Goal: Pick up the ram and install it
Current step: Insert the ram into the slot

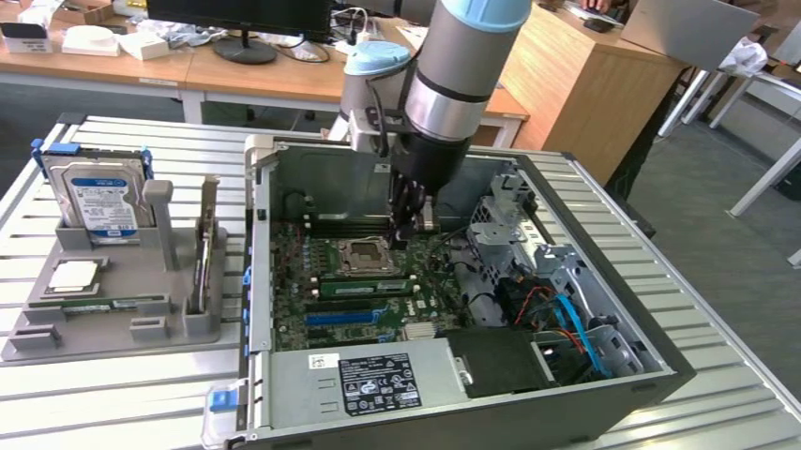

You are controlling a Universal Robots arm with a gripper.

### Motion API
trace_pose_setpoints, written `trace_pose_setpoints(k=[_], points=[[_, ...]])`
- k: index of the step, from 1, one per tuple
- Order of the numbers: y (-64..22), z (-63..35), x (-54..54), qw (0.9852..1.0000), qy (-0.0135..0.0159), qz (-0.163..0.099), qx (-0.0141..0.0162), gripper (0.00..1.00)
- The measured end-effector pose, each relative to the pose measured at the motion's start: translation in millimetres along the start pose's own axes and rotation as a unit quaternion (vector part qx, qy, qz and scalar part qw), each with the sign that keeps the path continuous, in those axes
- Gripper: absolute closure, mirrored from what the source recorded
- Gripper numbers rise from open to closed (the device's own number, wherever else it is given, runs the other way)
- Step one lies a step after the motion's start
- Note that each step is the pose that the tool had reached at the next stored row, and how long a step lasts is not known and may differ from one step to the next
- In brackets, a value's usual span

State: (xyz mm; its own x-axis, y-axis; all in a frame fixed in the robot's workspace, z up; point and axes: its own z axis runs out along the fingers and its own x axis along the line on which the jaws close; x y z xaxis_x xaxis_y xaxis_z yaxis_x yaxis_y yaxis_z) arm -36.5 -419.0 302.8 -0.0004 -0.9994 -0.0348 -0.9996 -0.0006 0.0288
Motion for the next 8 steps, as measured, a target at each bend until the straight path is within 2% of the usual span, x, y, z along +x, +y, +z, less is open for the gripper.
trace_pose_setpoints(k=[8], points=[[0.5,-17.4,-0.6,1.0,0.0,0.0,0.0,0.81]])
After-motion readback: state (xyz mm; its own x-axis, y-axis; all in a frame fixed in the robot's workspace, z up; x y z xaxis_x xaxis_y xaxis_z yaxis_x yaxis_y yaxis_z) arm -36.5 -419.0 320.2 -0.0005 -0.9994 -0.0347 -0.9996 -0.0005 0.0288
